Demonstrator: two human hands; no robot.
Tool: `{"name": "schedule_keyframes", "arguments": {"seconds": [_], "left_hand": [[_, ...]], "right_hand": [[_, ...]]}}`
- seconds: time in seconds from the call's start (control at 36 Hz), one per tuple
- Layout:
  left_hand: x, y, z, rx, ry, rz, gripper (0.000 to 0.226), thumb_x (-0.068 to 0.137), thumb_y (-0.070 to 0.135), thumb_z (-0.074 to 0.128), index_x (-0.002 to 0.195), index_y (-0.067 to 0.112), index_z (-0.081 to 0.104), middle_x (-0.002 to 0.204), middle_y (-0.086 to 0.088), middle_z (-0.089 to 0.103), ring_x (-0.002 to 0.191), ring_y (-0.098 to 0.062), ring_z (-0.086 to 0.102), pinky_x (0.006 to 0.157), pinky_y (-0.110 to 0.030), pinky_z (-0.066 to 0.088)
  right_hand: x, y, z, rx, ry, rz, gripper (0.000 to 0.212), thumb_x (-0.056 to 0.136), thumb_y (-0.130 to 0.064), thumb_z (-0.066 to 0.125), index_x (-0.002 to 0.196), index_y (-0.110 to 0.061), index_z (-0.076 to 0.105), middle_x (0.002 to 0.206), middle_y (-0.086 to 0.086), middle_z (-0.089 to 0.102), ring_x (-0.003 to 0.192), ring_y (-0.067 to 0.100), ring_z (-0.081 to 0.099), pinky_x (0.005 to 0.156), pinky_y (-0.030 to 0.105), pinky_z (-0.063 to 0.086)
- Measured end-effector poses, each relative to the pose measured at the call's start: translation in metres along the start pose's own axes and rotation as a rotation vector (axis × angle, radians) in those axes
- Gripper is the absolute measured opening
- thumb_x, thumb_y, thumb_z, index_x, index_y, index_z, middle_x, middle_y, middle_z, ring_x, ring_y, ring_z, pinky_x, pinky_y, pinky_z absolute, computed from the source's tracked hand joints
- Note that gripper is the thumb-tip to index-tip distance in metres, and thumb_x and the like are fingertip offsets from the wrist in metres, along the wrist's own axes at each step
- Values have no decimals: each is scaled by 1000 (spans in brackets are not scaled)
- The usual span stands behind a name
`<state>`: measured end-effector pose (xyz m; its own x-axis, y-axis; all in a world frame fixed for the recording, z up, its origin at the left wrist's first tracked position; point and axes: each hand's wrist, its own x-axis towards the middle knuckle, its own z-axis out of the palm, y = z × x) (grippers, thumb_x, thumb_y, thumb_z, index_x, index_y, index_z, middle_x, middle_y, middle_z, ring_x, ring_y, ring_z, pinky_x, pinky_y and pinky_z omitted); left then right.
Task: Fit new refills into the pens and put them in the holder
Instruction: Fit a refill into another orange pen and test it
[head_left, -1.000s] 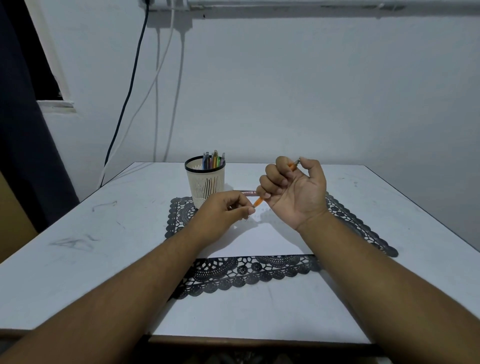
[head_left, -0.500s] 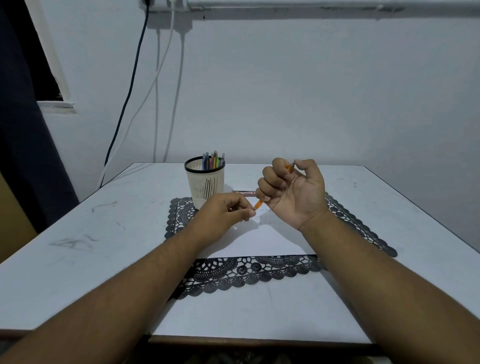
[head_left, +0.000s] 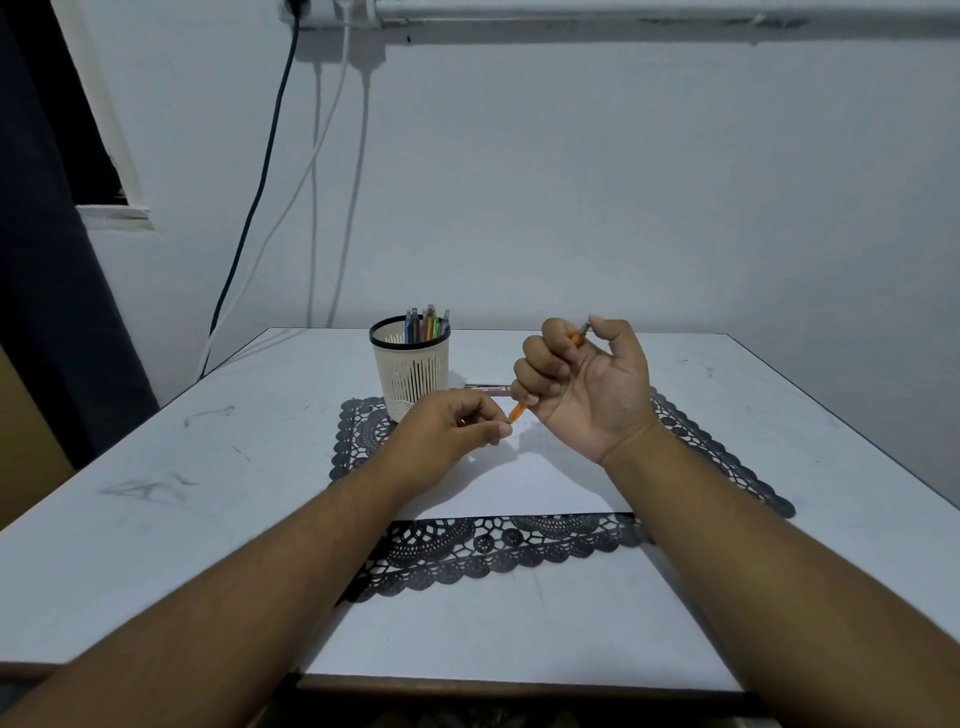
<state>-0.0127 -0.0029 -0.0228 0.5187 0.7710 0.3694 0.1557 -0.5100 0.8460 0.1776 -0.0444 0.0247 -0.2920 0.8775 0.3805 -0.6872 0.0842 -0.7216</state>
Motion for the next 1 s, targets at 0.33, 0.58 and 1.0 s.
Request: {"name": "schedule_keyframes", "arguments": {"seconds": [0.33, 0.58, 1.0], "left_hand": [[2, 0, -1, -33, -7, -16, 3, 85, 22, 78, 85, 24, 76, 79, 2, 70, 74, -13, 58, 76, -37, 46], [1, 3, -4, -19, 10, 6, 11, 90, 14, 77, 94, 24, 79, 89, -7, 74, 80, -15, 59, 79, -36, 47], [-2, 5, -4, 69, 20, 12, 10, 91, 15, 77, 91, 25, 78, 86, -4, 75, 79, -18, 62, 76, -37, 49]], "right_hand": [[-1, 1, 0, 64, 73, -50, 37, 89, -47, 39, 69, -17, 33, 66, 0, 22, 60, 17, 16, 63, 35, 16], [-1, -3, -5, 150, 183, -91, 32, 87, -43, 43, 68, -20, 31, 66, -2, 22, 60, 17, 15, 62, 33, 18], [-2, -1, -7, 150, 213, -77, 30, 87, -40, 41, 68, -21, 30, 66, -2, 21, 61, 18, 14, 61, 33, 19]]}}
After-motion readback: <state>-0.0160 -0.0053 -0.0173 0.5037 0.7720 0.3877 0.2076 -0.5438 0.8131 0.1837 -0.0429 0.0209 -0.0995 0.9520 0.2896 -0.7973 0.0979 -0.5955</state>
